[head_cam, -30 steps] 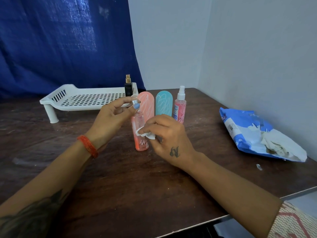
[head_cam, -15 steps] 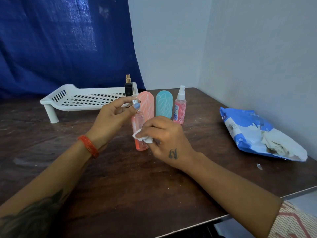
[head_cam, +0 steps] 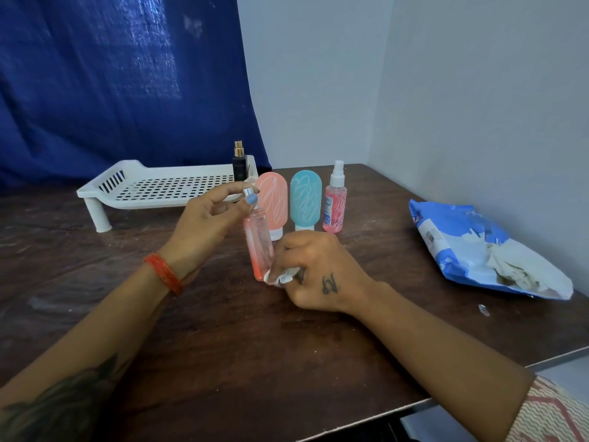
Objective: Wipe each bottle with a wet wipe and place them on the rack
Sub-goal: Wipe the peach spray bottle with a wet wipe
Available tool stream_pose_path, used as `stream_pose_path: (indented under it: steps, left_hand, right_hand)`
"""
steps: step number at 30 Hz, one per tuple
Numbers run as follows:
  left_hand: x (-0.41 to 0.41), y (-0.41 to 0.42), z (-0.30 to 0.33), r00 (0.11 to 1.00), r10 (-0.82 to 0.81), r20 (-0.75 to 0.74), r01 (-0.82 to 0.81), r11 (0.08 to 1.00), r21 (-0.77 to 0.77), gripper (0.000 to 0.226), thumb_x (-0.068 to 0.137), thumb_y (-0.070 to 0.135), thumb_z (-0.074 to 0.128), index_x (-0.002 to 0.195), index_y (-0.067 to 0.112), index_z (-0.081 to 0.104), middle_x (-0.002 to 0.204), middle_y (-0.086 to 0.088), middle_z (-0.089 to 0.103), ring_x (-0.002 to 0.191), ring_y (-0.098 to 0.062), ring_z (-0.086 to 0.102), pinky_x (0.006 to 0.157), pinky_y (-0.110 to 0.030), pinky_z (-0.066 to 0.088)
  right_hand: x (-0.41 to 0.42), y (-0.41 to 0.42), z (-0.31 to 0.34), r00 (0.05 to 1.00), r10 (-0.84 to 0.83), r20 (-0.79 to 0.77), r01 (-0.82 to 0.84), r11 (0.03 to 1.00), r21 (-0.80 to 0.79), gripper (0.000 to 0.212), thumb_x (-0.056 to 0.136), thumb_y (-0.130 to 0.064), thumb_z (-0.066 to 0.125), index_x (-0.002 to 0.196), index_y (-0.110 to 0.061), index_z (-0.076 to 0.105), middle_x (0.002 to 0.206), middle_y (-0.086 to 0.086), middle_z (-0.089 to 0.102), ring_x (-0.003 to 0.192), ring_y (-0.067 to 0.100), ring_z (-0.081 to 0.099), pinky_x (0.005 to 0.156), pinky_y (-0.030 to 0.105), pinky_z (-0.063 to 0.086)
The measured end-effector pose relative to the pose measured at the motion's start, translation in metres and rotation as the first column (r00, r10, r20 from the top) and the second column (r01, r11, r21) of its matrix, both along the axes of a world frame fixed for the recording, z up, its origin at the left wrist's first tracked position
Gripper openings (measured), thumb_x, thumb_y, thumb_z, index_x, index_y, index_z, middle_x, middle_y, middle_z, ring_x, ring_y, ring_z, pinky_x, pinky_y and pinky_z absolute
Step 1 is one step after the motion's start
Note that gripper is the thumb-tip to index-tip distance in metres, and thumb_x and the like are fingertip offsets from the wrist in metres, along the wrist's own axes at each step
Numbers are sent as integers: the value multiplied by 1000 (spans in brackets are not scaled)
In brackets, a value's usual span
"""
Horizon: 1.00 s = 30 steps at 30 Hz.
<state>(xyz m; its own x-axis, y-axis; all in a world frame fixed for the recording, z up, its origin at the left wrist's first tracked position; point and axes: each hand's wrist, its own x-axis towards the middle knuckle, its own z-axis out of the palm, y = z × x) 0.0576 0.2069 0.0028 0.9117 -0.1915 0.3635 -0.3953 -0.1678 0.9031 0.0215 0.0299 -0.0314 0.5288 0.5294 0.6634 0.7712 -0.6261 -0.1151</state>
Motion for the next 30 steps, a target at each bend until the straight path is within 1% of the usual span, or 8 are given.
stream_pose_path:
  steps: [3,6,8,13,18,23,26,30]
  left_hand:
    - [0,0,1,1000,-19,-7,18,1000,-15,27,73,40,63,99,35,66,110,4,69,107,-18,63,102,-50,43]
    - [0,0,1,999,-38,-9,38,999,-20,31,73,38,63,103,32,66,113,5,69,107,-18,63,101,-50,44]
    - [0,0,1,999,-44,-4,44,999,-21,29,74,37,63,102,33,66,113,5,68,105,-16,64,100,-49,45]
    - [1,1,-1,999,-34,-13,34,998,-44,25,73,36,63,98,33,66,110,0,69,104,-19,64,98,-47,48]
    - [0,0,0,999,-26,-18,26,999,-40,28,73,37,62,100,33,66,118,2,65,112,-19,60,98,-48,47]
    - [-1,-2,0,1000,-10,-17,9,999,-40,30,71,37,62,101,32,65,115,6,66,106,-14,61,99,-46,47]
    - [-1,0,1,999,-21,-26,20,999,-35,31,71,39,63,102,32,66,117,4,66,108,-16,62,100,-47,46]
    - [-1,-1,2,999,-34,-26,33,999,-36,32,70,40,64,101,33,67,120,4,65,112,-17,60,101,-49,44]
  right_hand:
    - [8,1,0,994,-88,68,63,949,309,12,72,-3,71,82,-8,75,80,5,69,73,9,61,64,17,50]
    - [11,6,3,997,-74,-9,69,864,499,25,76,-17,72,99,-8,72,94,7,66,86,11,60,71,17,50]
    - [10,8,2,997,-21,-74,54,871,488,31,78,-26,70,104,-9,71,98,6,65,91,12,59,74,21,51]
    - [10,6,-4,998,33,-61,-9,930,367,15,75,-6,72,89,-8,75,89,6,66,86,9,57,75,13,49]
    - [8,0,-4,981,54,-187,-6,969,247,14,71,-3,75,83,-12,76,87,-2,66,80,4,58,72,11,48]
    - [6,-5,0,964,10,-266,13,996,84,14,70,-2,73,79,-12,76,85,0,69,79,3,59,69,9,46]
    - [8,-2,1,995,-16,-101,38,974,222,10,72,-3,71,79,-9,74,84,1,69,79,3,60,69,14,50]
    - [11,8,2,987,-109,118,47,898,437,21,78,-4,71,99,-4,69,97,9,66,91,12,60,77,18,52]
